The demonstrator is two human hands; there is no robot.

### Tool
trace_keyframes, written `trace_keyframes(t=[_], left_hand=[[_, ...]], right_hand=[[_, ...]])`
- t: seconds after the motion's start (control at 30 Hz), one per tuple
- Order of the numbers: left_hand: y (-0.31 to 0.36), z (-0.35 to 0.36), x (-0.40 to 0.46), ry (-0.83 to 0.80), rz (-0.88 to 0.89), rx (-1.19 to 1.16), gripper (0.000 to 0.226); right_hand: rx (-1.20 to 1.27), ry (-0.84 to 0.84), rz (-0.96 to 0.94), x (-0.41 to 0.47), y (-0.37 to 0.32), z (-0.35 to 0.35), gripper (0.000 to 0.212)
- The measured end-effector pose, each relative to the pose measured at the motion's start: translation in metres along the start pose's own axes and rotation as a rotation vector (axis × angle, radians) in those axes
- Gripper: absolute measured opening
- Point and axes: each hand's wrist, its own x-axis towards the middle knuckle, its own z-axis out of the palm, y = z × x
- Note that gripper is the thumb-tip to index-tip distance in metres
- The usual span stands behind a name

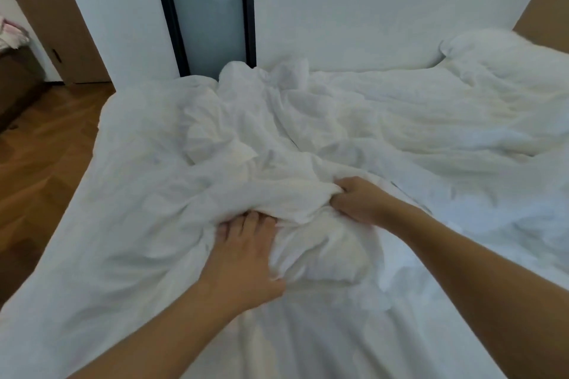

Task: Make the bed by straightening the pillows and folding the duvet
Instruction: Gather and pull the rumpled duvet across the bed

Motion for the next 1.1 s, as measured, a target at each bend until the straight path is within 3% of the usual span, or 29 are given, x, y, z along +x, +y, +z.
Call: trace_keyframes(t=[0.1,0.27,0.4,0.47,0.57,0.63,0.77,0.87,1.0,1.03,1.1], left_hand=[[-0.021,0.033,0.013,-0.067,-0.055,0.056,0.109],[-0.022,0.023,0.038,-0.200,-0.074,0.013,0.061],[-0.025,0.024,0.040,-0.376,-0.051,0.017,0.049],[-0.021,0.032,0.037,-0.413,-0.049,0.003,0.046],[-0.014,0.043,0.036,-0.402,-0.038,-0.014,0.054],[-0.008,0.044,0.028,-0.365,-0.001,-0.003,0.071],[0.002,0.026,-0.022,-0.150,0.089,-0.151,0.070],[0.009,-0.020,-0.071,0.059,0.074,-0.291,0.063],[0.027,-0.134,-0.079,0.078,-0.088,-0.319,0.042],[0.034,-0.162,-0.080,0.168,-0.096,-0.293,0.037],[0.050,-0.194,-0.089,0.555,-0.048,-0.134,0.027]], right_hand=[[-0.153,-0.007,-0.031,-0.001,-0.004,0.020,0.030],[-0.311,0.006,-0.218,-0.037,-0.020,0.025,0.053],[-0.409,0.235,-0.390,-0.060,-0.021,0.019,0.034],[-0.326,0.206,-0.439,-0.071,-0.022,0.027,0.034],[-0.358,-0.012,-0.305,-0.087,-0.013,0.059,0.088],[-0.469,0.012,-0.228,-0.094,-0.001,0.081,0.101],[-0.570,0.213,-0.226,-0.117,0.010,0.093,0.052],[-0.468,0.121,-0.242,-0.156,-0.014,0.067,0.033],[-0.303,-0.019,-0.221,-0.205,-0.072,-0.014,0.017],[-0.266,-0.038,-0.188,-0.215,-0.083,-0.039,0.016],[-0.258,-0.074,-0.084,-0.233,-0.095,-0.083,0.013]])
